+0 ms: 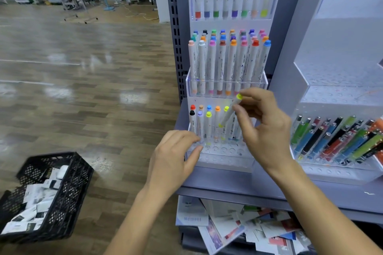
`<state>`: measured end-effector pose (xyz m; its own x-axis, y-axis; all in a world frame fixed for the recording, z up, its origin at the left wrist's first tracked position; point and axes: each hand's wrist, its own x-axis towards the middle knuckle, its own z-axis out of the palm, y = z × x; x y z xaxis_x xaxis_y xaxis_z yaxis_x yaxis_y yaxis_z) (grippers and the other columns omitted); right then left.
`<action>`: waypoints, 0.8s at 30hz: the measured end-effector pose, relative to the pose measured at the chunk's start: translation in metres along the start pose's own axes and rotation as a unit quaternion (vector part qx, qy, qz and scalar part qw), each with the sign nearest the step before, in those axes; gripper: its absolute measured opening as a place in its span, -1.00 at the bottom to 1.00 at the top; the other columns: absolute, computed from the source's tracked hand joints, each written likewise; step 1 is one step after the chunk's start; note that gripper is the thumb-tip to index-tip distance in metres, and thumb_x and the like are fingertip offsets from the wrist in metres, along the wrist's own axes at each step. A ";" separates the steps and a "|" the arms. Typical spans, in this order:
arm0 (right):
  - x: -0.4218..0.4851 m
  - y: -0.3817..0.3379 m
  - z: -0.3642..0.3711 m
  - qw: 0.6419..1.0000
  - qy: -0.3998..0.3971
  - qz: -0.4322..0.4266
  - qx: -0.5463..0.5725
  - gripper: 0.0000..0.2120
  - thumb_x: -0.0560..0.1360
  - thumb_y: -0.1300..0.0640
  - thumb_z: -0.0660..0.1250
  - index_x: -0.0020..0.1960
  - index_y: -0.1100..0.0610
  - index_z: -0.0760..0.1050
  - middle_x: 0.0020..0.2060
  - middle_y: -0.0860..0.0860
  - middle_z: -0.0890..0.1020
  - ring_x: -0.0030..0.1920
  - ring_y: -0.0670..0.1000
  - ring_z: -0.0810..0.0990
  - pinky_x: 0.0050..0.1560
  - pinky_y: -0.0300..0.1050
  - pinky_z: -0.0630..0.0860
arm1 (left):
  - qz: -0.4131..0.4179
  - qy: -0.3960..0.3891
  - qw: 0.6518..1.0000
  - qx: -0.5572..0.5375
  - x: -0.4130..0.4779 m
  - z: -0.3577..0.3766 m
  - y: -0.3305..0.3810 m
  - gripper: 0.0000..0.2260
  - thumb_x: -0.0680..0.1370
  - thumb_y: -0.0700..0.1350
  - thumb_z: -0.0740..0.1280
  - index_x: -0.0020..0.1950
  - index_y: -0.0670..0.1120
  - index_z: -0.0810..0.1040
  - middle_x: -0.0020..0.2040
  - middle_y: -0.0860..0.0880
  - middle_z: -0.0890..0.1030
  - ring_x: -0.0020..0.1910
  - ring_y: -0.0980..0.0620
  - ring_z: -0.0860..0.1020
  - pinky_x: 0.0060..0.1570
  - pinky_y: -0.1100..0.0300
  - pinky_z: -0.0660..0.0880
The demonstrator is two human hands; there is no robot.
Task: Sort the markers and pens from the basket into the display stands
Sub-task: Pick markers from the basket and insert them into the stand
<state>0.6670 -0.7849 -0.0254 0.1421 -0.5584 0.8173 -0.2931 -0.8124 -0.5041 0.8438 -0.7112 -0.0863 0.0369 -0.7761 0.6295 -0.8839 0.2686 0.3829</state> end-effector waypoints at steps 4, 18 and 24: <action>-0.009 0.006 0.012 0.998 -0.041 -0.031 -0.040 -0.82 0.53 0.18 0.28 0.11 0.06 0.40 -0.13 -0.06 0.59 -0.15 -0.08 0.59 -0.16 -0.11 0.59 | 0.014 -0.009 1.000 0.014 -0.003 0.003 -0.001 -0.81 0.51 -0.03 0.34 -0.01 -0.11 0.66 -0.05 0.02 0.64 -0.01 0.04 0.57 0.05 0.28 0.45; -0.018 0.019 0.025 0.989 -0.082 -0.018 -0.124 -0.85 0.46 0.18 0.38 0.00 0.20 0.52 -0.28 0.02 0.60 -0.33 0.04 0.59 -0.38 0.02 0.57 | -0.011 -0.026 0.999 0.015 -0.007 0.002 0.000 -0.79 0.52 -0.01 0.30 0.01 -0.07 0.66 -0.03 0.04 0.63 0.02 0.09 0.57 0.03 0.35 0.43; -0.016 0.016 0.027 0.987 -0.085 0.015 -0.134 -0.86 0.47 0.16 0.37 -0.03 0.19 0.48 -0.30 0.01 0.59 -0.34 0.07 0.58 -0.37 0.04 0.56 | -0.013 -0.024 1.000 0.007 -0.008 0.002 0.001 -0.78 0.52 -0.01 0.30 0.02 -0.08 0.66 -0.03 0.03 0.63 0.03 0.09 0.56 0.05 0.35 0.43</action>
<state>0.6853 -0.7931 -0.0539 0.2796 -0.6199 0.7332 -0.5361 -0.7343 -0.4163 0.8418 -0.7058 -0.0921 0.0378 -0.8093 0.5862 -0.8896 0.2399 0.3886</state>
